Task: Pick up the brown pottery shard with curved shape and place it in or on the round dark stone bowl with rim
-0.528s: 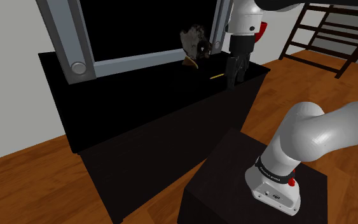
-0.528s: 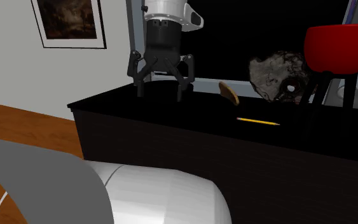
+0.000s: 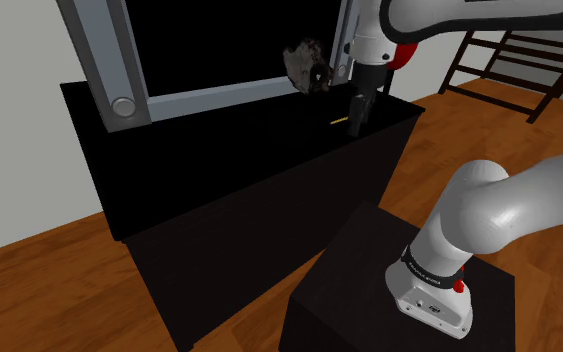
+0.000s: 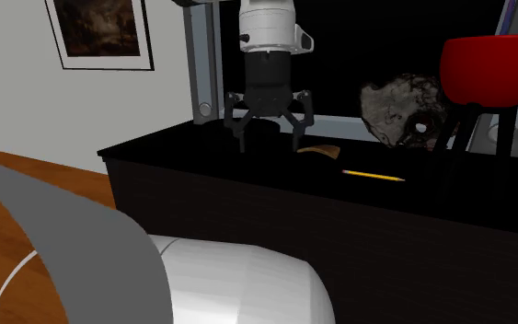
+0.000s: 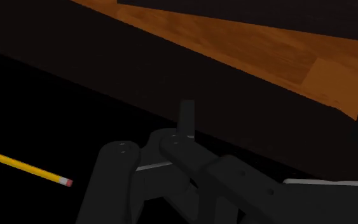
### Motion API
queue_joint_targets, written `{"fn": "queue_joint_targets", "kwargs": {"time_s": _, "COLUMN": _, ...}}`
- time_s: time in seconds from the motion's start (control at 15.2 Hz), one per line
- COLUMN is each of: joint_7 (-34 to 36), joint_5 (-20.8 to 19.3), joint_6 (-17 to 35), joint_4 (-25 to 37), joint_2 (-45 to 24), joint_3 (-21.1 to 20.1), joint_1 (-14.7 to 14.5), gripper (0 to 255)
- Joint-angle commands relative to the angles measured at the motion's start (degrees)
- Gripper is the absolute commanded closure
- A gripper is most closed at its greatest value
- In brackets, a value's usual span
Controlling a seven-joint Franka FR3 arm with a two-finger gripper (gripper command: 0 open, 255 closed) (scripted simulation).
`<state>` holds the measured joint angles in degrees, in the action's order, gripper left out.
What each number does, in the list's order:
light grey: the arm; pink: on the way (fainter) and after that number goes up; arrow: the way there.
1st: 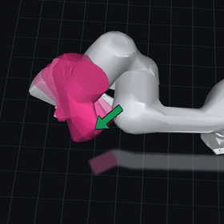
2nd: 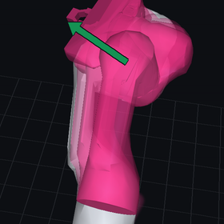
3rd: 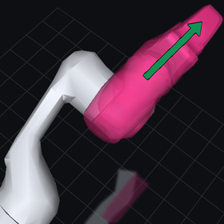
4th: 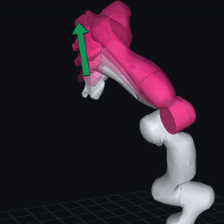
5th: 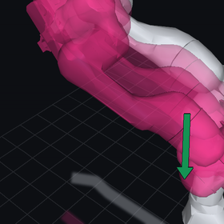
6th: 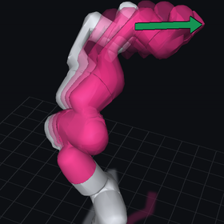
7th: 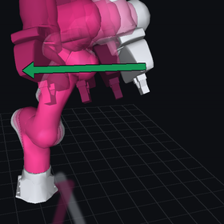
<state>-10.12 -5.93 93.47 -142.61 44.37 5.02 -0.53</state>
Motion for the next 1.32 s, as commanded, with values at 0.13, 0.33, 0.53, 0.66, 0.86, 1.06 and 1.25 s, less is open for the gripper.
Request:
{"fn": "queue_joint_targets", "kwargs": {"time_s": 0.13, "joint_7": -6.80, "joint_5": -5.20, "joint_6": 8.63, "joint_4": 0.26, "joint_2": -4.11, "joint_3": 2.73, "joint_1": -0.18, "gripper": 0}}
{"fn": "queue_joint_targets", "kwargs": {"time_s": 0.33, "joint_7": -11.43, "joint_5": -8.46, "joint_6": 15.19, "joint_4": 0.91, "joint_2": -7.59, "joint_3": 4.78, "joint_1": -0.36, "gripper": 0}}
{"fn": "queue_joint_targets", "kwargs": {"time_s": 0.53, "joint_7": -15.82, "joint_5": -11.20, "joint_6": 21.73, "joint_4": 2.21, "joint_2": -11.50, "joint_3": 6.78, "joint_1": -0.69, "gripper": 0}}
{"fn": "queue_joint_targets", "kwargs": {"time_s": 0.66, "joint_7": -18.67, "joint_5": -12.69, "joint_6": 26.01, "joint_4": 3.42, "joint_2": -14.29, "joint_3": 8.08, "joint_1": -1.01, "gripper": 0}}
{"fn": "queue_joint_targets", "kwargs": {"time_s": 0.86, "joint_7": -22.93, "joint_5": -14.38, "joint_6": 32.25, "joint_4": 5.73, "joint_2": -18.66, "joint_3": 9.94, "joint_1": -1.64, "gripper": 0}}
{"fn": "queue_joint_targets", "kwargs": {"time_s": 1.06, "joint_7": -27.25, "joint_5": -15.35, "joint_6": 38.19, "joint_4": 8.57, "joint_2": -23.19, "joint_3": 11.73, "joint_1": -2.50, "gripper": 0}}
{"fn": "queue_joint_targets", "kwargs": {"time_s": 1.25, "joint_7": -31.80, "joint_5": -15.46, "joint_6": 43.75, "joint_4": 11.88, "joint_2": -27.79, "joint_3": 13.39, "joint_1": -3.53, "gripper": 0}}
